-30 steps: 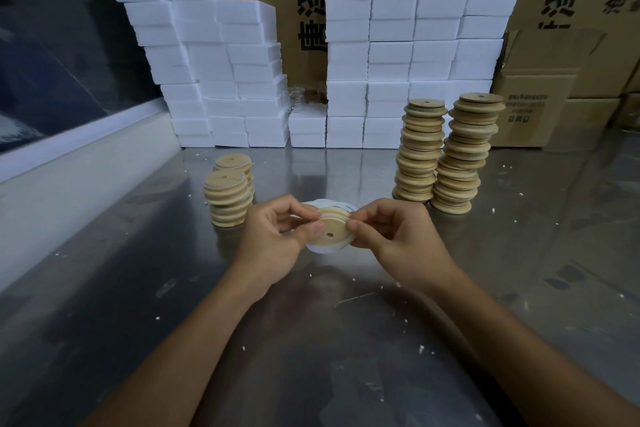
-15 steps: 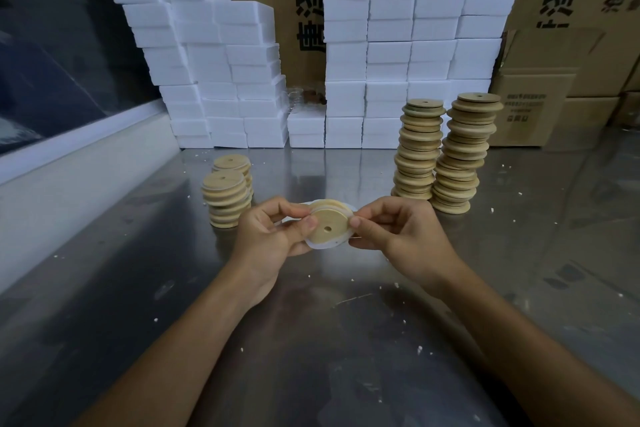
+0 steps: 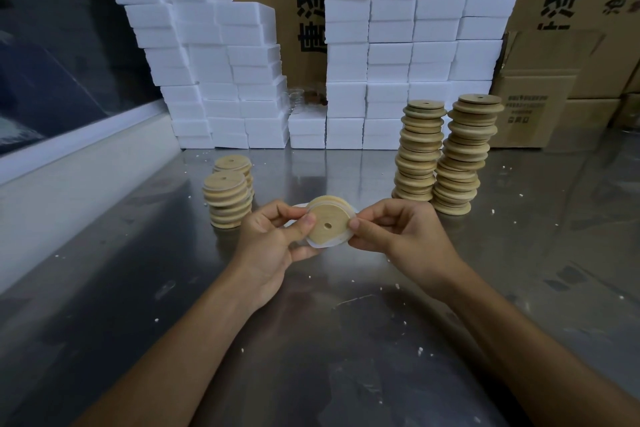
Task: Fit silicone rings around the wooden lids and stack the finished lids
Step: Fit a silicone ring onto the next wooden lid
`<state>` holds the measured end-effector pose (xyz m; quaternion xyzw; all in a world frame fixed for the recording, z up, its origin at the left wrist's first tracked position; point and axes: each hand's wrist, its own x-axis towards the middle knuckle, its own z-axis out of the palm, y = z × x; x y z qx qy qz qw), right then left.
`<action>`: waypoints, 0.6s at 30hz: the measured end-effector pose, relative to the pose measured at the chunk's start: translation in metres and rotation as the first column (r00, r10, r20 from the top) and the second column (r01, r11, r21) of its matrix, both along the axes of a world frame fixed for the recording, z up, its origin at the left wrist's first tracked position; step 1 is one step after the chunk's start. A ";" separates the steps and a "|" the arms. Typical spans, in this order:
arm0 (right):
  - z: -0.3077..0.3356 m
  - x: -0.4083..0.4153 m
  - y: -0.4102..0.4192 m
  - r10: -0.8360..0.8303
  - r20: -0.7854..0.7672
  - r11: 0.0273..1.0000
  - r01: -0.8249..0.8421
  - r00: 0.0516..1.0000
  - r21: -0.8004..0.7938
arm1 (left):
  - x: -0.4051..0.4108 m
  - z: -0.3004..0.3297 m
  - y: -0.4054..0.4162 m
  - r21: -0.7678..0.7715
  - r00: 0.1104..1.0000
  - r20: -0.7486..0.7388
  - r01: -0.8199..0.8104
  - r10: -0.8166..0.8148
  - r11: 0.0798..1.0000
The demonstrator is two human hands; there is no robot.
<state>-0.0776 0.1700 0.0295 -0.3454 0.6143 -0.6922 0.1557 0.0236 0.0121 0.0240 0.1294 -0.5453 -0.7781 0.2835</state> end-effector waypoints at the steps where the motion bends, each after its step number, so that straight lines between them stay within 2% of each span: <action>1: 0.001 0.000 0.001 0.012 0.019 1.000 -0.012 1.000 -0.006 | 0.000 0.000 0.000 0.018 1.000 -0.003 0.007 -0.007 1.000; 7: 0.002 0.001 0.001 0.020 0.055 1.000 -0.019 0.998 -0.019 | -0.001 0.000 0.000 0.073 1.000 -0.010 0.023 -0.022 0.997; 13: -0.005 0.005 -0.003 0.000 -0.002 1.000 0.000 1.000 0.017 | -0.002 -0.001 -0.001 0.124 0.995 -0.084 0.058 -0.048 0.991; 15: -0.008 0.005 -0.004 -0.015 -0.022 1.000 0.015 1.000 0.004 | -0.003 -0.002 0.000 0.094 0.998 -0.062 0.035 -0.029 0.995; 18: -0.010 0.000 -0.004 -0.072 -0.137 0.997 0.074 0.988 0.008 | -0.003 -0.004 0.000 -0.093 1.000 0.003 -0.029 0.029 0.995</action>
